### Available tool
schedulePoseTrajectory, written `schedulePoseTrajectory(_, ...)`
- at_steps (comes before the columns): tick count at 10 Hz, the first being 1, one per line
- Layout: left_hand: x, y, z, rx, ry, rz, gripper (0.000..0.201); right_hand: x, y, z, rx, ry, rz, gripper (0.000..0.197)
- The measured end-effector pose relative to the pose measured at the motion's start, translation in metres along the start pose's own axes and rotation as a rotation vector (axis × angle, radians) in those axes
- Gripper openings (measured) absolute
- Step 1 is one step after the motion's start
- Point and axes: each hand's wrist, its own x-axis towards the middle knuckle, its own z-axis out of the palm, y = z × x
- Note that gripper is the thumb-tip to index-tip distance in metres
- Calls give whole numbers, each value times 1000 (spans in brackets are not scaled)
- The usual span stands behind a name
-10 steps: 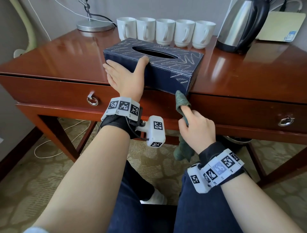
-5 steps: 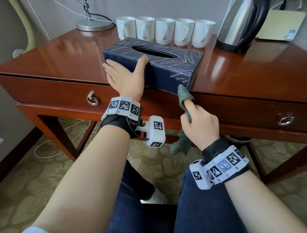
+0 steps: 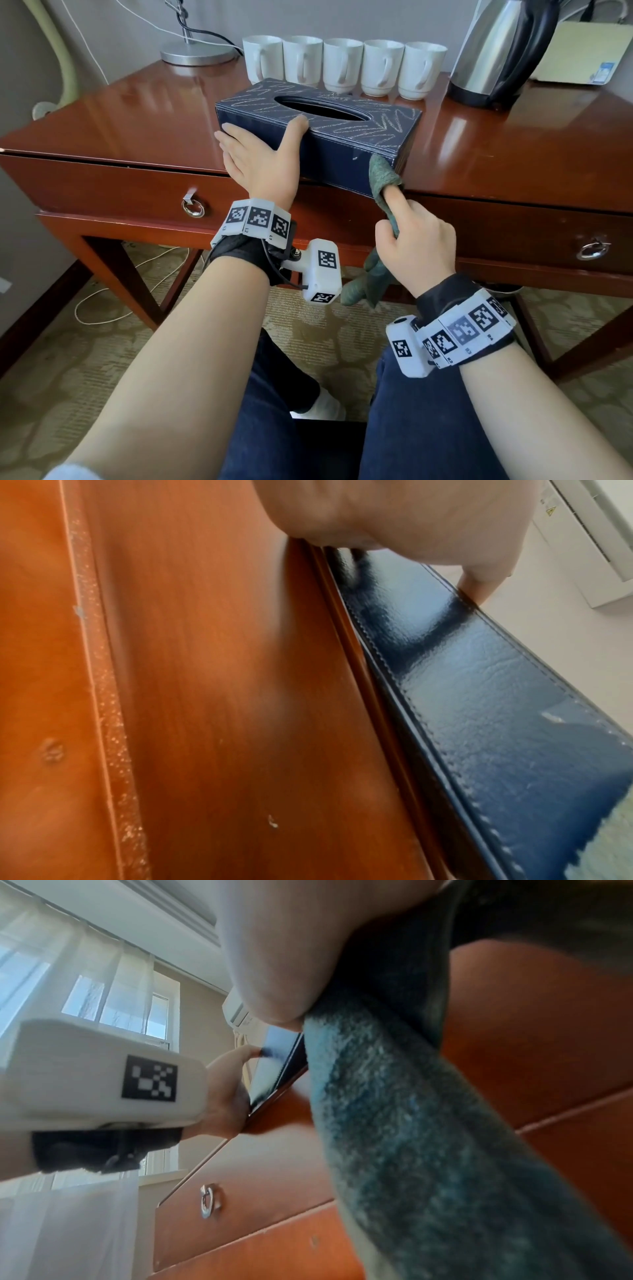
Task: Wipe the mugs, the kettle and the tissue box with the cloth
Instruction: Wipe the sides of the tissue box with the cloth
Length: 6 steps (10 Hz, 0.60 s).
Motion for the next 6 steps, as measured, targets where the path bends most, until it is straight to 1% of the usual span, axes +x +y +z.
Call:
schedulePoseTrajectory(1, 0, 0, 0, -3, -3, -4, 107, -11, -1, 5, 16, -51, 21, 47)
schedulePoseTrajectory(2, 0, 0, 0, 0, -1, -1, 107, -13, -3, 7, 21, -106, -1, 48)
schedulePoseTrajectory(3, 0, 0, 0, 1, 3, 1, 106, -2, -4, 4, 18, -74, -29, 48)
schedulePoseTrajectory(4, 0, 0, 0, -5, 1, -2, 107, 10, -1, -3, 20, 0, -53, 48)
schedulePoseTrajectory(5, 0, 0, 0, -6, -3, -1, 107, 10, 3, -6, 33, 24, -68, 45)
schedulePoseTrajectory(6, -1, 0, 0, -14, -2, -2, 107, 2, 5, -3, 42, 24, -48, 44)
